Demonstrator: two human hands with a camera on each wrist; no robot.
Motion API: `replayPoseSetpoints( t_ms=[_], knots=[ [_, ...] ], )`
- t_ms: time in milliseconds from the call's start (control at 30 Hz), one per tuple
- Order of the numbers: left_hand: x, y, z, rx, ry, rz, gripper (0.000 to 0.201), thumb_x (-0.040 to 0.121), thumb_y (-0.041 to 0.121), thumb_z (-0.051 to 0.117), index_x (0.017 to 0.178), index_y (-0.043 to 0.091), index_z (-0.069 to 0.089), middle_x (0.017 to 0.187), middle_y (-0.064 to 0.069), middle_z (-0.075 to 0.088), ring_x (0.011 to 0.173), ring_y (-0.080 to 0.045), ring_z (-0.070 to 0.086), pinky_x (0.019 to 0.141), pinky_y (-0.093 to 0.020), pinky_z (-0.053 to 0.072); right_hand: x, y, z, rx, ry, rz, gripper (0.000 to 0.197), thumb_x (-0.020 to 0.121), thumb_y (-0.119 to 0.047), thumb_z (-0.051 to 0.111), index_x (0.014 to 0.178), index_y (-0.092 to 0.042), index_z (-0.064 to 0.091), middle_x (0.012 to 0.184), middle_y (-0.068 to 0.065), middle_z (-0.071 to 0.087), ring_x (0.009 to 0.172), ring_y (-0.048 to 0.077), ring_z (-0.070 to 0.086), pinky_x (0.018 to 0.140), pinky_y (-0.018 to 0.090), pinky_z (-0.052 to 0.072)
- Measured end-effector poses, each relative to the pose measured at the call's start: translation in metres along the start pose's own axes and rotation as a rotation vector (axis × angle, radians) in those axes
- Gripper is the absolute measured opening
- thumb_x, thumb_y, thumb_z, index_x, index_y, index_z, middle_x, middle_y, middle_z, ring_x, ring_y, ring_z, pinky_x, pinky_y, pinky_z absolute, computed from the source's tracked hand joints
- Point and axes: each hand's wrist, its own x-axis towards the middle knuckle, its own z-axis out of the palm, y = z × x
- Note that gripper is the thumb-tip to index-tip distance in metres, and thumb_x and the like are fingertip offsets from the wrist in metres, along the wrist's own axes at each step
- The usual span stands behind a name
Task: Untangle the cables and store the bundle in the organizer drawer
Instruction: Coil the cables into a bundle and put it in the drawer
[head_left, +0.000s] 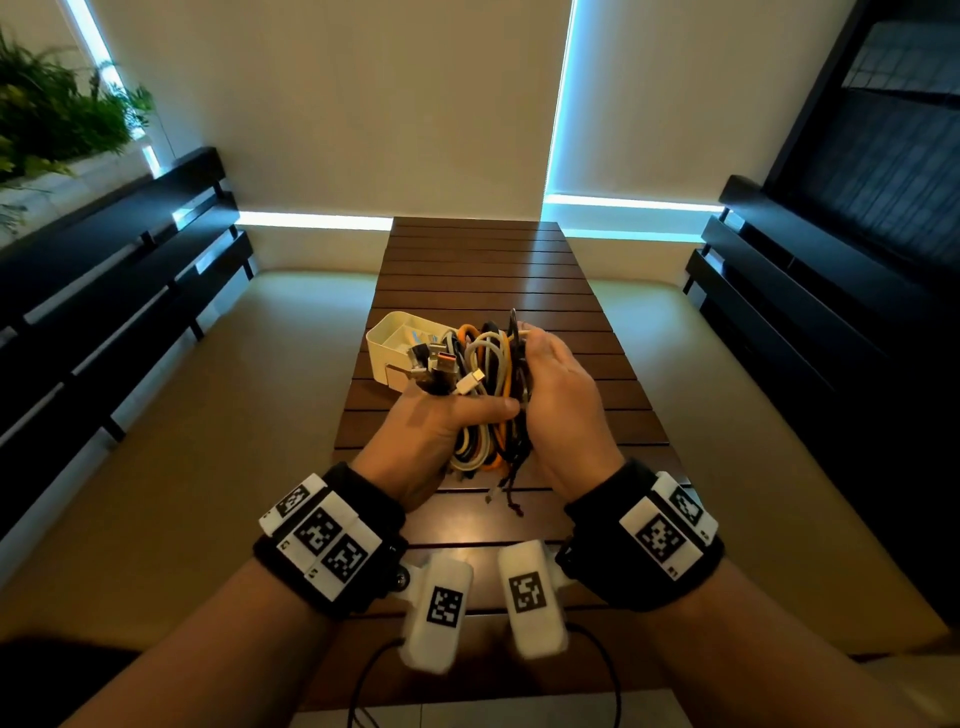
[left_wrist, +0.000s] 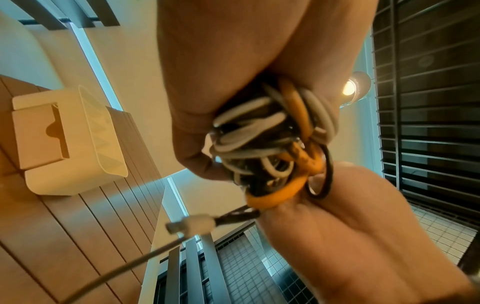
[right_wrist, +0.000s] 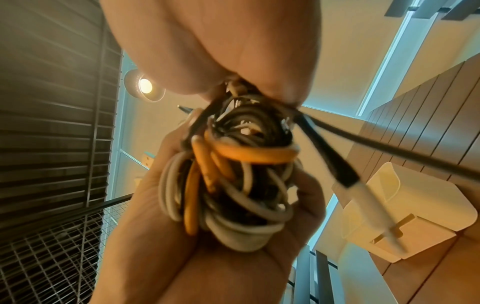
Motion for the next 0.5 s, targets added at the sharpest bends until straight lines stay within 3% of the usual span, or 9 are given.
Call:
replayPoseSetpoints(
  t_ms=[33, 100, 167, 233, 300, 400, 500],
  knots=[
    [-0.001, 0.001, 0.002, -0.003, -0.012, 0.003, 0.036, 0.082, -0.002, 0.069, 0.116, 0.008, 0.069, 0.114, -0.023, 0.070, 0.104, -0.042, 0.068, 0.086, -0.053, 0.057, -0.002, -0.002, 0.000, -0.001, 0.002, 0.005, 0.031, 0.104, -0.044, 0.037, 0.107, -0.041, 0.067, 0.115, -0.001, 0.069, 0.110, 0.014, 0.065, 0.101, 0.046, 0.051],
    [-0.002, 0.002, 0.006, -0.001, -0.040, -0.002, 0.032, 0.083, -0.004, 0.067, 0.113, 0.008, 0.070, 0.109, -0.020, 0.072, 0.096, -0.035, 0.071, 0.075, -0.043, 0.059, -0.004, -0.007, 0.002, -0.089, -0.007, -0.003, 0.036, 0.106, -0.036, 0.038, 0.134, -0.024, 0.058, 0.132, 0.002, 0.061, 0.124, 0.016, 0.057, 0.108, 0.042, 0.045],
    [-0.003, 0.002, 0.008, -0.010, -0.073, -0.013, 0.030, 0.085, -0.008, 0.062, 0.110, 0.007, 0.069, 0.099, -0.017, 0.074, 0.086, -0.029, 0.073, 0.065, -0.035, 0.059, -0.005, -0.008, 0.001, -0.164, 0.001, -0.022, 0.041, 0.106, -0.029, 0.042, 0.143, -0.013, 0.049, 0.144, 0.006, 0.052, 0.132, 0.019, 0.049, 0.112, 0.038, 0.040],
    [-0.004, 0.003, 0.007, -0.008, -0.084, -0.013, 0.029, 0.087, -0.011, 0.058, 0.110, 0.004, 0.067, 0.090, -0.013, 0.074, 0.075, -0.023, 0.073, 0.057, -0.029, 0.057, -0.008, -0.011, -0.001, -0.152, -0.025, -0.004, 0.046, 0.107, -0.040, 0.034, 0.143, -0.016, 0.049, 0.140, 0.004, 0.055, 0.129, 0.016, 0.052, 0.109, 0.035, 0.044],
    [-0.003, 0.004, 0.005, 0.008, -0.101, -0.017, 0.028, 0.087, -0.007, 0.062, 0.110, 0.006, 0.069, 0.092, -0.014, 0.073, 0.076, -0.024, 0.072, 0.059, -0.032, 0.058, -0.007, -0.008, -0.002, -0.091, -0.061, 0.052, 0.057, 0.103, -0.055, 0.028, 0.143, -0.020, 0.050, 0.131, 0.000, 0.061, 0.120, 0.012, 0.057, 0.100, 0.029, 0.050],
    [-0.003, 0.006, 0.001, 0.025, -0.106, -0.024, 0.030, 0.080, 0.004, 0.068, 0.109, 0.010, 0.071, 0.095, -0.018, 0.072, 0.079, -0.029, 0.071, 0.063, -0.037, 0.060, -0.006, -0.001, -0.001, -0.057, -0.148, 0.111, 0.095, 0.075, -0.092, 0.028, 0.142, -0.028, 0.050, 0.132, 0.000, 0.063, 0.122, 0.016, 0.059, 0.105, 0.044, 0.049],
    [-0.002, 0.008, -0.003, 0.086, -0.132, -0.032, 0.033, 0.079, 0.008, 0.069, 0.112, 0.008, 0.068, 0.098, -0.022, 0.071, 0.085, -0.037, 0.070, 0.075, -0.047, 0.058, -0.005, 0.005, -0.002, -0.081, -0.231, 0.143, 0.104, 0.067, -0.098, 0.025, 0.141, -0.030, 0.050, 0.129, 0.003, 0.065, 0.121, 0.019, 0.061, 0.104, 0.048, 0.048]
  ],
)
